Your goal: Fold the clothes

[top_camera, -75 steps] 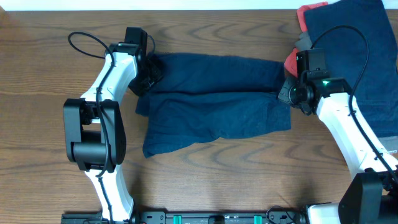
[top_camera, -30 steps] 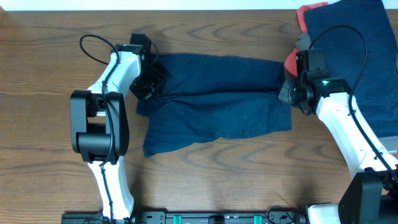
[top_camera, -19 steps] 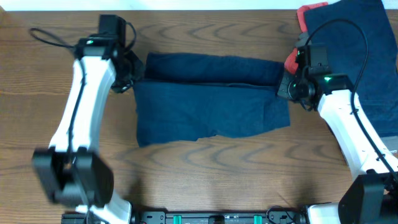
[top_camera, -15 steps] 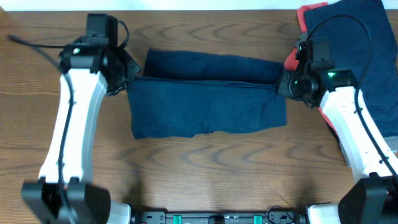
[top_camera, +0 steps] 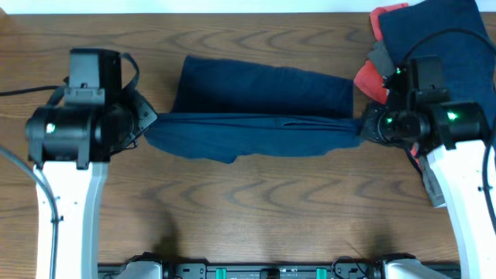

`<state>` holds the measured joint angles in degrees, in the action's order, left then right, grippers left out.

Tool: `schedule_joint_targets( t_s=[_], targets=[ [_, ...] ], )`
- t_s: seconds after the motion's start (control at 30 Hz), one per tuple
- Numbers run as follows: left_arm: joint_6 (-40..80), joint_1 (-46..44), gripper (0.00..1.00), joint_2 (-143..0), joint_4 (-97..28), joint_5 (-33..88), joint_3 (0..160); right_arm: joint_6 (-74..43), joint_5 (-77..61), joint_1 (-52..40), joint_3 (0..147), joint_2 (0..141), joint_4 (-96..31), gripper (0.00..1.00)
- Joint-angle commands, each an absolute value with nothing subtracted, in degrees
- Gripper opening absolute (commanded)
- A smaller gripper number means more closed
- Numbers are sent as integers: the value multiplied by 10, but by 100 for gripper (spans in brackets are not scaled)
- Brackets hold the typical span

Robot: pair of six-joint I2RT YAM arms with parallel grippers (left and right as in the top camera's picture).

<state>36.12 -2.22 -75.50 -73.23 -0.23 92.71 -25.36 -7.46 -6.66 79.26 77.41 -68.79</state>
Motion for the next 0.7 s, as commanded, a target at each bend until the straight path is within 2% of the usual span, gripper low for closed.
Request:
schedule_joint_targets(
  t_s=[0.0, 0.67],
  targets=[
    [351, -10, 6, -767, -708, -86, 936, -245, 33, -56, 802, 776, -681, 1],
    [325, -29, 6, -1015, -444, -82, 936, -221, 45, -41, 802, 967, -468, 1]
  ],
)
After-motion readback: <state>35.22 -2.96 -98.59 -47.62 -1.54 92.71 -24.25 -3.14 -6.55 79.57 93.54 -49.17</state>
